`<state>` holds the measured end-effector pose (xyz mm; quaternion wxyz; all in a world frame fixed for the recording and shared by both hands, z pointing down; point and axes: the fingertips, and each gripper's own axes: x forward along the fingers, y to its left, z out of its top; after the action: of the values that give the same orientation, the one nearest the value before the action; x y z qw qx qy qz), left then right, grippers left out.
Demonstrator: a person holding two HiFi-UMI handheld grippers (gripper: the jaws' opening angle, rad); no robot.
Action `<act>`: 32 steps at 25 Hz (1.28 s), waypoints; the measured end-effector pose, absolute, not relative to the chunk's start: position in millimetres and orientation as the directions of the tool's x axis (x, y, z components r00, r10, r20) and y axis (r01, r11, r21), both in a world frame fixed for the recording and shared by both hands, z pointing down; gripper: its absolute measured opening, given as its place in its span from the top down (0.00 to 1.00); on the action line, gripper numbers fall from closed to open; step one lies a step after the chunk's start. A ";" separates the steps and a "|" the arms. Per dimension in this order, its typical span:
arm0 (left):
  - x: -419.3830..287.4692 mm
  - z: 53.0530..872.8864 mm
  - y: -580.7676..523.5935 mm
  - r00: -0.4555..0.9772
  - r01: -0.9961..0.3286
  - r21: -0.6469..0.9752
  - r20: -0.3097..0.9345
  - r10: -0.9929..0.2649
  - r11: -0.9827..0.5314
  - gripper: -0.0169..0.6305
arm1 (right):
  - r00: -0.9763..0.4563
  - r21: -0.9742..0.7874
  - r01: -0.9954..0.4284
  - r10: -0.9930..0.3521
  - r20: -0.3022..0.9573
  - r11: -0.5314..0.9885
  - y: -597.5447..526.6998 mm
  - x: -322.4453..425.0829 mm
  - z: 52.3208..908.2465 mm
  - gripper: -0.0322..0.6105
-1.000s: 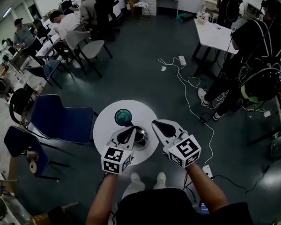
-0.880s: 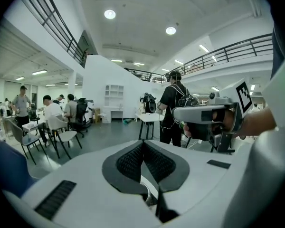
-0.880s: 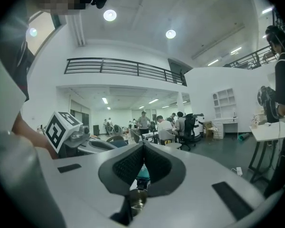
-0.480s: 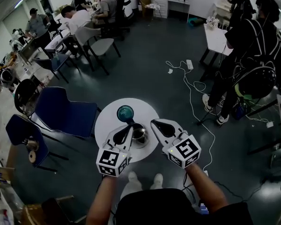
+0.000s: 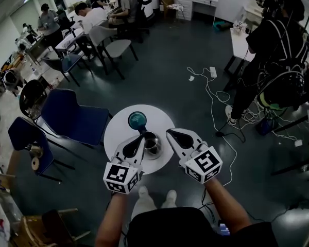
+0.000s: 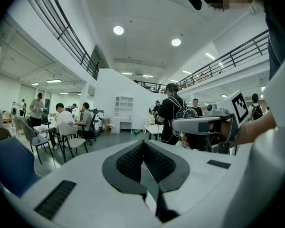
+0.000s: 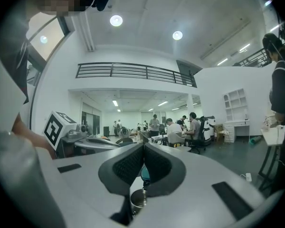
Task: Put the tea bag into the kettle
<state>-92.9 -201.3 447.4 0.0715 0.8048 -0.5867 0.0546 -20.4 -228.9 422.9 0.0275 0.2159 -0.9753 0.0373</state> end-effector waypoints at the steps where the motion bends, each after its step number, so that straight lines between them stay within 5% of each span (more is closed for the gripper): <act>1: -92.1 446.6 -199.9 0.302 -0.953 0.049 0.169 -0.938 -0.298 0.95 | -0.907 -0.060 -0.420 -0.416 0.068 0.906 -227.8 -19.2 423.3 0.92; 32: -84.1 416.7 -177.1 0.249 -0.969 0.029 0.113 -0.962 -0.247 0.95 | -0.925 -0.066 -0.381 -0.379 0.039 0.922 -208.5 -10.5 410.2 0.92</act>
<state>-84.1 -177.1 416.7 0.0462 0.7888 -0.6119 0.0357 -10.5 -208.5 410.2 0.0128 0.1939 -0.9803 0.0362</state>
